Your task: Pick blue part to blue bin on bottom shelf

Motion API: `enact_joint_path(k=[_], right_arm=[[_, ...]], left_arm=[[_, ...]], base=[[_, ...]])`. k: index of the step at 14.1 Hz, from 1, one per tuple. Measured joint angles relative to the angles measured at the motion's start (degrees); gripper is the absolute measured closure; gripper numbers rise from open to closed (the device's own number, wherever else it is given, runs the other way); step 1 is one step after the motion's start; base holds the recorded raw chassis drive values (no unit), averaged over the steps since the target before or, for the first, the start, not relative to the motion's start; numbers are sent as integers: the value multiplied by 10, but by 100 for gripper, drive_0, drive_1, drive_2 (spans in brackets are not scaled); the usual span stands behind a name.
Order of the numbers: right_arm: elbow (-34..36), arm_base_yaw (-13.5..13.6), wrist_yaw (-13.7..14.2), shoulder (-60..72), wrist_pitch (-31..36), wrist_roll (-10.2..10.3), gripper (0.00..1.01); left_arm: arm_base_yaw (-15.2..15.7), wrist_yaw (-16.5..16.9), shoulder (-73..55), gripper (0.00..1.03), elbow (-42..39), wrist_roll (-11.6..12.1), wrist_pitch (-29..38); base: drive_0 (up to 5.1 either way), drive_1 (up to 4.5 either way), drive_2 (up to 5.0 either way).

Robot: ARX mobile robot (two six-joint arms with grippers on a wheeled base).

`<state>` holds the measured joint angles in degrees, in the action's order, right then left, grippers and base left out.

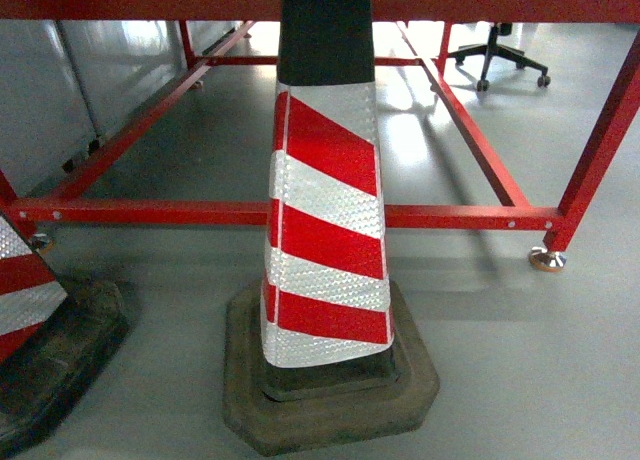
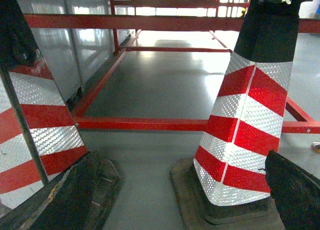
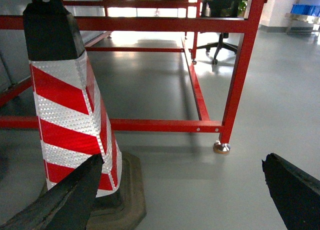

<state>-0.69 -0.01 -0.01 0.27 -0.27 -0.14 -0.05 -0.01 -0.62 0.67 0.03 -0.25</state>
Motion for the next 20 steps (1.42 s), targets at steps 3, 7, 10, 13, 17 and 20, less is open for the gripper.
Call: enact_joint_path(k=[3,7,10,13,17,20], right_arm=[[0,0,0,0,0,0,3],[0,0,0,0,0,0,3],[0,0,0,0,-1,1,3],[0,0,1,0,0,3,3],[0,0,0,0,-1,2,3],[0,0,1,0,0,2,3]], left_arm=[[0,0,0,5,0,0,0],[0,0,0,5,0,0,0],[0,-1,0,5,0,0,0],[0,0,0,5,0,0,-1],[0,0,0,5,0,0,0],[0,1,0,5,0,0,0]], base=[[0,0,0],[0,0,0],[0,0,0],[0,0,0],[0,0,0],[0,0,0]])
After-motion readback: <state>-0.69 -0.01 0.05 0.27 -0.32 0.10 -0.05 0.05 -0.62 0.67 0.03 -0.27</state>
